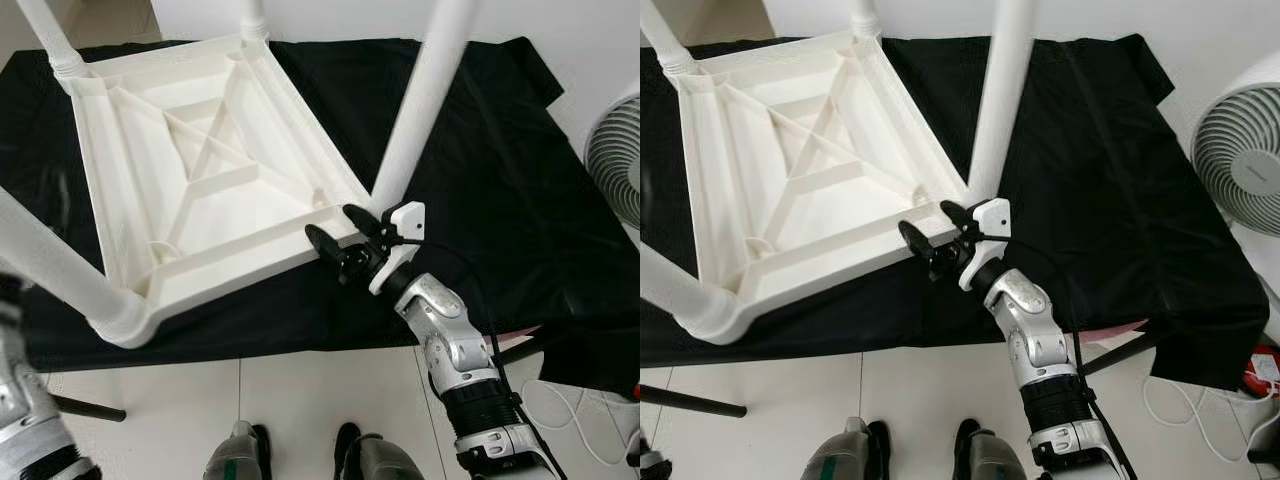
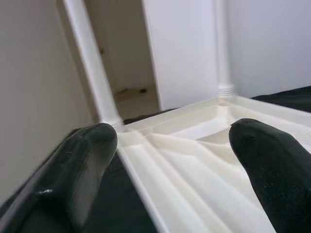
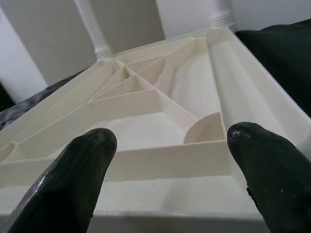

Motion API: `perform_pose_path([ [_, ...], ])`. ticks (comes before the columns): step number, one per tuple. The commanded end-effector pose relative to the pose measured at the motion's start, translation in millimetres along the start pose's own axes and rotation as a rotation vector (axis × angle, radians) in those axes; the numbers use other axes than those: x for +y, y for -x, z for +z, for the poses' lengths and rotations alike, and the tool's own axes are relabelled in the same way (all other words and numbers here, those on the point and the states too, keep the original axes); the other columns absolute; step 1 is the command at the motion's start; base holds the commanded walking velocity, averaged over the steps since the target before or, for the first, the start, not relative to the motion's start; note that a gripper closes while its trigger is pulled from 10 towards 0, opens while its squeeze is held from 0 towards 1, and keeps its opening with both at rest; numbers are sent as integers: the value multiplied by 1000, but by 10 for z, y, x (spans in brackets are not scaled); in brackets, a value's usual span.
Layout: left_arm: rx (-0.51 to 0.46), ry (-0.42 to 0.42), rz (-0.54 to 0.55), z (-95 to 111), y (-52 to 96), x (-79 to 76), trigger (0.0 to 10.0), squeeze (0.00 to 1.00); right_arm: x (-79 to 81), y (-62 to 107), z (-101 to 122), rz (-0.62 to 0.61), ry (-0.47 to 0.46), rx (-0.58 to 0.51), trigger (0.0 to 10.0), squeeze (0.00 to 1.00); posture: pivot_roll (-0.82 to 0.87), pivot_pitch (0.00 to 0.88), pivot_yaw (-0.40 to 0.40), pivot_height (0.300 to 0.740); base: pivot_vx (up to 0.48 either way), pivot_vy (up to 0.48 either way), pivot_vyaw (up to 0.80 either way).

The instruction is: Building children table

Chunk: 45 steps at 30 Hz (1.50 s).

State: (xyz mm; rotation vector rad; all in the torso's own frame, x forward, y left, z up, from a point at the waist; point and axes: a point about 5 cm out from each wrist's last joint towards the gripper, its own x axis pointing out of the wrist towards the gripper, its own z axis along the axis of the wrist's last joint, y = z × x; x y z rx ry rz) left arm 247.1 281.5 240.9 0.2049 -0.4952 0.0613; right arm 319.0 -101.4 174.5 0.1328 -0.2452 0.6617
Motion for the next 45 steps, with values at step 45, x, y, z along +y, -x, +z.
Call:
perform_pose_path([
  [45,478,45,-976,-582,-109,-578,10000,0,-221,161,181,-82,76,-17,10000,0,-2,139,46,740,0,0,0],
])
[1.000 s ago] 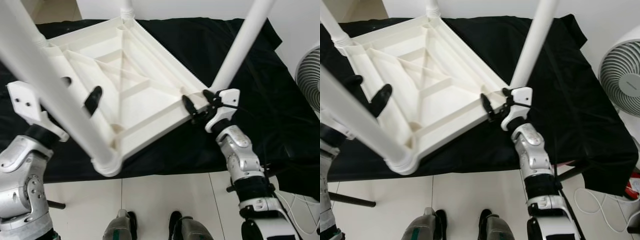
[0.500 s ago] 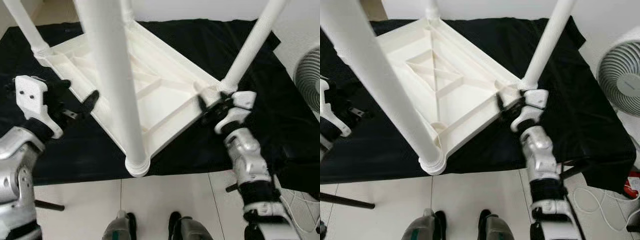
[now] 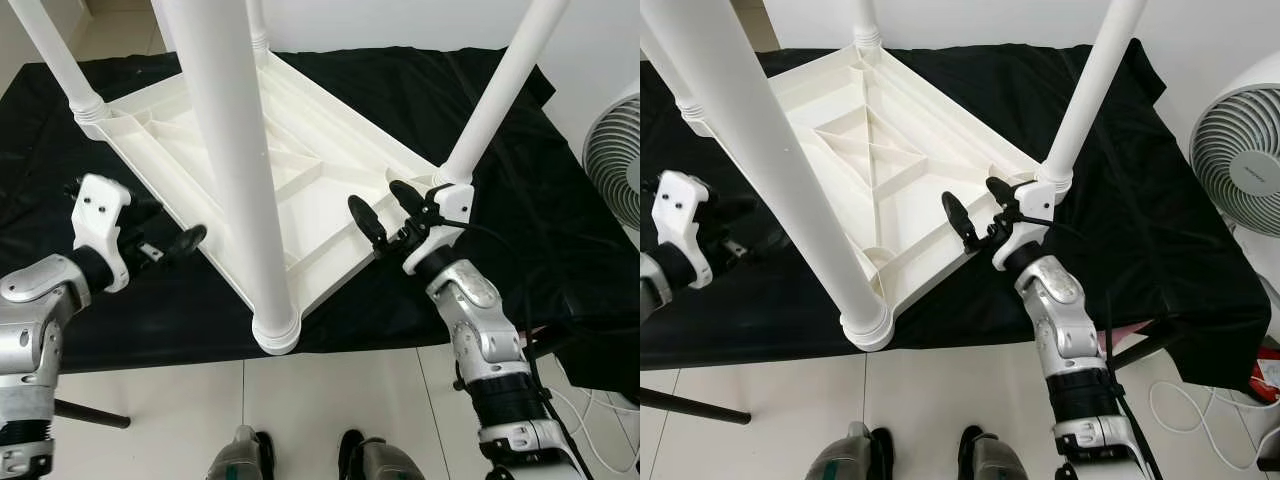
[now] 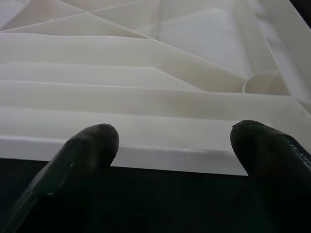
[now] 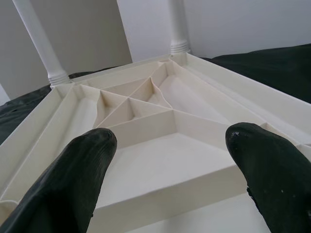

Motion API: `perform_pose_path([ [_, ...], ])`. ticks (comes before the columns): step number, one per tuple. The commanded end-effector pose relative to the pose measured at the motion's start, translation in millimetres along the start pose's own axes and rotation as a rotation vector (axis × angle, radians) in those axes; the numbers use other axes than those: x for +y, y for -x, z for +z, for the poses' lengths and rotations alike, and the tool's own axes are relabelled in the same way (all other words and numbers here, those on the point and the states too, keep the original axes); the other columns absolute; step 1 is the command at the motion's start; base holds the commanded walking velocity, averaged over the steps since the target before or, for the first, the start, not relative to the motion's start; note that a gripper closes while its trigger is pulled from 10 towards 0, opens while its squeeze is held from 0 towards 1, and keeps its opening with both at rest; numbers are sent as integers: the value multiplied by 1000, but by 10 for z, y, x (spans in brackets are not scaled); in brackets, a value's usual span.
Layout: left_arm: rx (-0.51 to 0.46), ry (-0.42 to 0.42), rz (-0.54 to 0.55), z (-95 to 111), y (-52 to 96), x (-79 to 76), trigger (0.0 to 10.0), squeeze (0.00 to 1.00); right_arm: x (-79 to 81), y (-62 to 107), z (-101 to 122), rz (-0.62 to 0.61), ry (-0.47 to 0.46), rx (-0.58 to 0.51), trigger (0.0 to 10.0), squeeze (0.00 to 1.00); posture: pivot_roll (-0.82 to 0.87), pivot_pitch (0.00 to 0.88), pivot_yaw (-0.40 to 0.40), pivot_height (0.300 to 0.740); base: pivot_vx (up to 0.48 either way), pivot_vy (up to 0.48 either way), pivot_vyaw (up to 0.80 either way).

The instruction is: Building children table

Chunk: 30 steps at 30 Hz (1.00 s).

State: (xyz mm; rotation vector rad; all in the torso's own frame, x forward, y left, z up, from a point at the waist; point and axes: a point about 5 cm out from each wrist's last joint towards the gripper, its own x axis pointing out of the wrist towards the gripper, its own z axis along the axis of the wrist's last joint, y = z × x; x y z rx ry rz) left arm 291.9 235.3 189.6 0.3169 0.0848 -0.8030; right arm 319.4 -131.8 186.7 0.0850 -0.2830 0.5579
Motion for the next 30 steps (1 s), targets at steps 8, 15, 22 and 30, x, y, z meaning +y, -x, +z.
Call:
perform_pose_path([
  [8,109,-141,-153,-4,-1,56,10000,0,-21,70,20,4,13,15,10000,0,-2,148,56,740,0,0,0],
  [15,127,-262,-220,52,-116,85,10000,0,-19,78,37,-1,16,14,10000,0,-9,155,62,740,0,0,0],
  [22,166,-330,-323,-8,-299,60,10000,0,-61,118,87,-13,32,11,10000,0,-44,158,78,740,0,0,0],
  [30,191,-371,-398,-48,-395,66,10000,0,-118,176,107,-40,51,16,10000,0,-61,158,99,740,0,0,0],
])
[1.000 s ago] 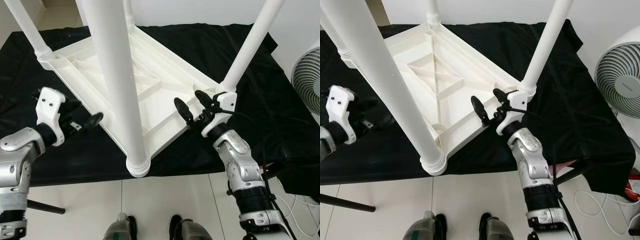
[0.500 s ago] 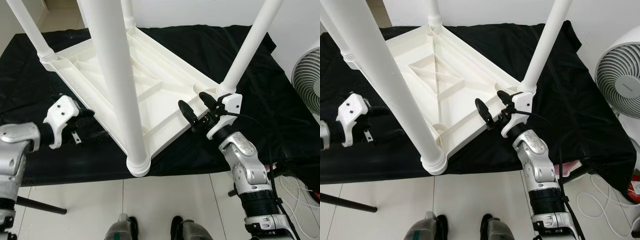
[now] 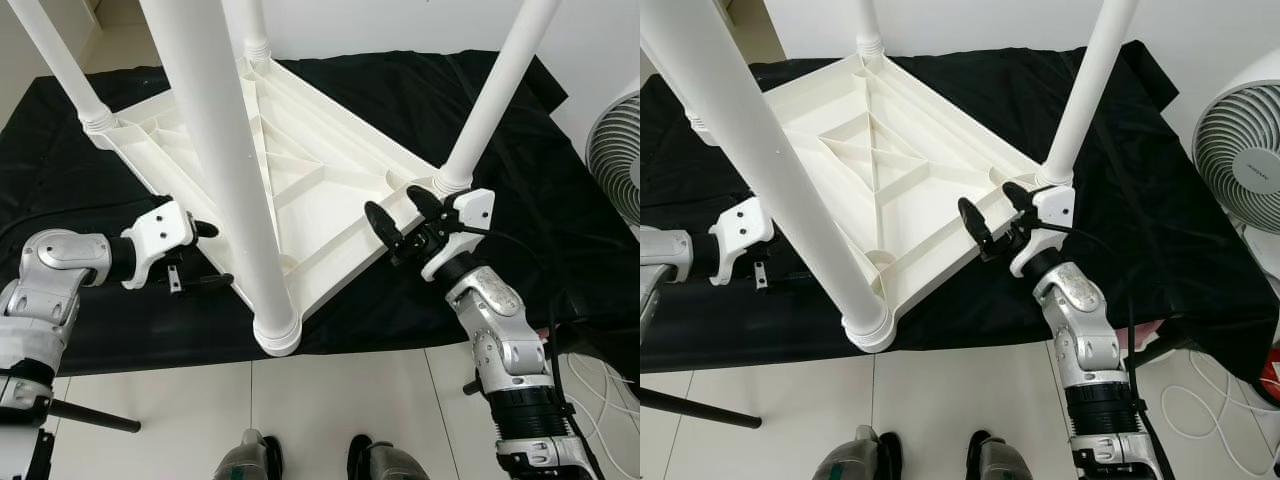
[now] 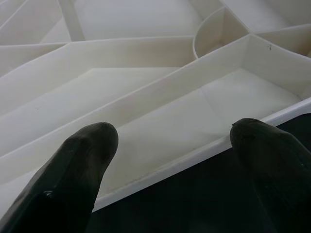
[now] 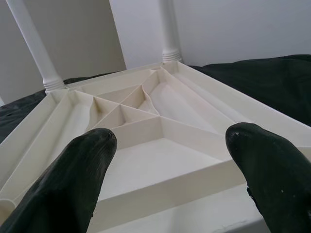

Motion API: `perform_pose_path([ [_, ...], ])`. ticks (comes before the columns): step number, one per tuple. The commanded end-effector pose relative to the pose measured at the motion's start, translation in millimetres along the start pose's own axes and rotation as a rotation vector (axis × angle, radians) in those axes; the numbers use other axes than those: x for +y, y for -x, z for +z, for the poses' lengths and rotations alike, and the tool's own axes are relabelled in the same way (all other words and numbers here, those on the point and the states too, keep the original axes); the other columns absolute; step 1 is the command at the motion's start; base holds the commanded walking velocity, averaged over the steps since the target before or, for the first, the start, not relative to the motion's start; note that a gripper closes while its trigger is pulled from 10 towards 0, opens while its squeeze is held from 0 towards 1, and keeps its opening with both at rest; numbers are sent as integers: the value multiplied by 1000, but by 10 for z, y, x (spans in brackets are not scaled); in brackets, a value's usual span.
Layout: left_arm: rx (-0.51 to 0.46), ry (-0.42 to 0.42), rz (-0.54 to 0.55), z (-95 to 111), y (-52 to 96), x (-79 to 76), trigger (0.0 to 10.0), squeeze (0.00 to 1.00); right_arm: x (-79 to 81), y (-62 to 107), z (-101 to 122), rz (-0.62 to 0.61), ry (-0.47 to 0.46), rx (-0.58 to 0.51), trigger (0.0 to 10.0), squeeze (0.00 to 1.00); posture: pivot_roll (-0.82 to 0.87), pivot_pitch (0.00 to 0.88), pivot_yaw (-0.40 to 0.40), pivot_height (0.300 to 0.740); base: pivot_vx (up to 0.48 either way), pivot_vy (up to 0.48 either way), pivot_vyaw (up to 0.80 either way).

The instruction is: Building children table

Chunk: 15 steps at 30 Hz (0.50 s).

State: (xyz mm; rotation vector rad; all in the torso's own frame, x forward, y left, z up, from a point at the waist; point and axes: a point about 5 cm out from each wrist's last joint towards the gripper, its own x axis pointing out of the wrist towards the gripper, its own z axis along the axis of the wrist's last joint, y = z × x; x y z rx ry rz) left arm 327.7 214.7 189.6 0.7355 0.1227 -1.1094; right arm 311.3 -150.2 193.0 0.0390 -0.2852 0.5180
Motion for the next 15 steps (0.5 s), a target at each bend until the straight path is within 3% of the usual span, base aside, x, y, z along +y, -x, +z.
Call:
perform_pose_path([
  [1,37,5,-109,-79,-62,-78,10000,0,-9,42,-1,-11,2,5,10000,0,-63,157,103,740,0,0,0],
  [10,92,-29,-179,-143,-77,-44,10000,0,15,70,18,-7,11,1,10000,0,-78,153,125,740,0,0,0],
  [15,91,-23,-177,-151,112,25,10000,0,-24,149,7,-43,17,6,10000,0,-84,155,142,740,0,0,0],
])
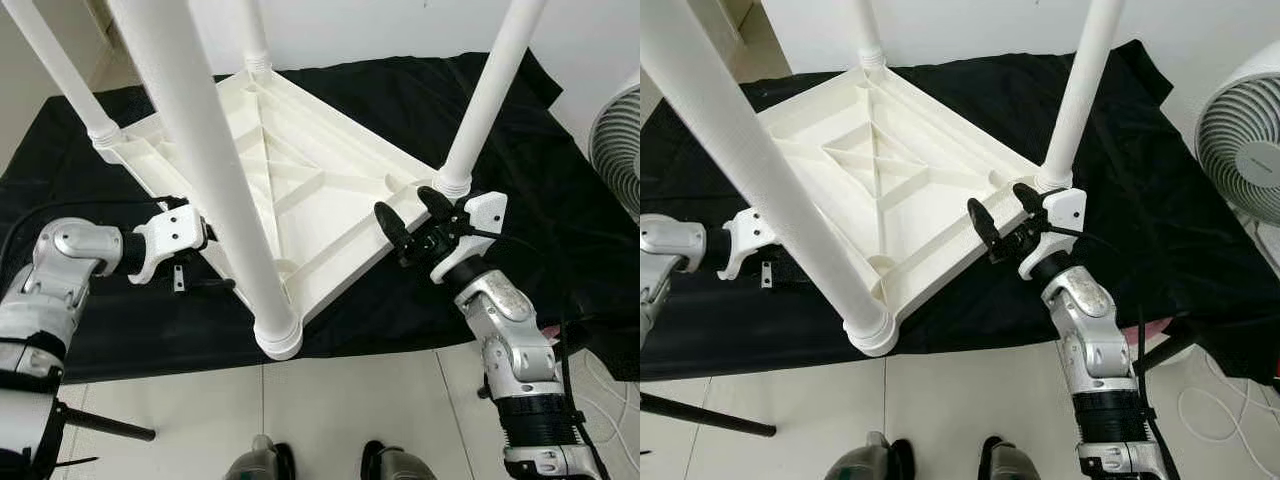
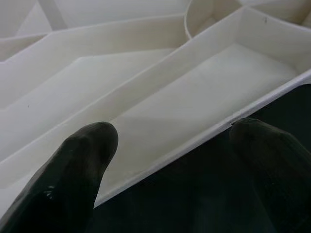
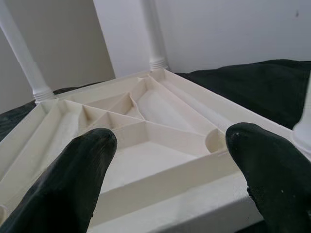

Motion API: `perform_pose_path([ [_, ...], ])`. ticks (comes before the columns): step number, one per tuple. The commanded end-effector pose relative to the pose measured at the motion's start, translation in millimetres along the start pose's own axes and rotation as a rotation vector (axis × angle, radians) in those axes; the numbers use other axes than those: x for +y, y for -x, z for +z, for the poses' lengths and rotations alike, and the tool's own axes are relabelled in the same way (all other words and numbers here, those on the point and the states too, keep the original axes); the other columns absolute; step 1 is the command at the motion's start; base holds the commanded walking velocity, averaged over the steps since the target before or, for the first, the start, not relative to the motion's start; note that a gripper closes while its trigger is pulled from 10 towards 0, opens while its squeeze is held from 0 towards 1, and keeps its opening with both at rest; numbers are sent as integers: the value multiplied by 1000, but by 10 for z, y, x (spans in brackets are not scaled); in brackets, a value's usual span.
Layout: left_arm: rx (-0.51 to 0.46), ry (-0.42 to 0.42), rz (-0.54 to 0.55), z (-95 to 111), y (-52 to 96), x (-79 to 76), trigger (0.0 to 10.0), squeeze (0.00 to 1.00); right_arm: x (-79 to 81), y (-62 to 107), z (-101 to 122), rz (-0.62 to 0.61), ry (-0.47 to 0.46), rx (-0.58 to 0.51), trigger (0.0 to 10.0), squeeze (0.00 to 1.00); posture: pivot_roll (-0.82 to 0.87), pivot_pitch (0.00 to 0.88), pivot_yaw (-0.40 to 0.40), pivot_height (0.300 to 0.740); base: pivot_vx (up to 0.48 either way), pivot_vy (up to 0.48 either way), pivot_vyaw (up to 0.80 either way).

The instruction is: Building children table

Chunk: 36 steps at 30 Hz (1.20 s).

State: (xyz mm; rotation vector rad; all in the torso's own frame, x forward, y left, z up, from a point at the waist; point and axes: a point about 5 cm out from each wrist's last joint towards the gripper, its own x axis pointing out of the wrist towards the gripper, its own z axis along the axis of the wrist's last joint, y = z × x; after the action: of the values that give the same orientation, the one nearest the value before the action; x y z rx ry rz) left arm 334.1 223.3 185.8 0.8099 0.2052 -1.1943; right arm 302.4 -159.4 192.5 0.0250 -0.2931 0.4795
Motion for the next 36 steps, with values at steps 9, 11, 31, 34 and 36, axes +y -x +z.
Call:
perform_pose_path([
  [9,-42,14,-12,-37,250,1,10000,0,40,39,-61,-6,-18,19,10000,0,-54,156,126,740,0,0,0],
  [11,-36,-1,-16,-47,230,-15,10000,0,49,7,-59,5,-20,18,10000,0,-52,156,122,740,0,0,0],
  [31,-8,-56,-109,-141,30,-197,10000,0,20,29,-27,-6,-10,16,10000,0,-76,167,133,740,0,0,0],
  [34,-2,-74,-136,-152,-38,-238,10000,0,28,32,-27,-2,-10,17,10000,0,-76,167,133,740,0,0,0],
  [36,-1,-78,-141,-150,-69,-240,10000,0,25,36,-26,-3,-8,18,10000,0,-80,172,136,740,0,0,0],
])
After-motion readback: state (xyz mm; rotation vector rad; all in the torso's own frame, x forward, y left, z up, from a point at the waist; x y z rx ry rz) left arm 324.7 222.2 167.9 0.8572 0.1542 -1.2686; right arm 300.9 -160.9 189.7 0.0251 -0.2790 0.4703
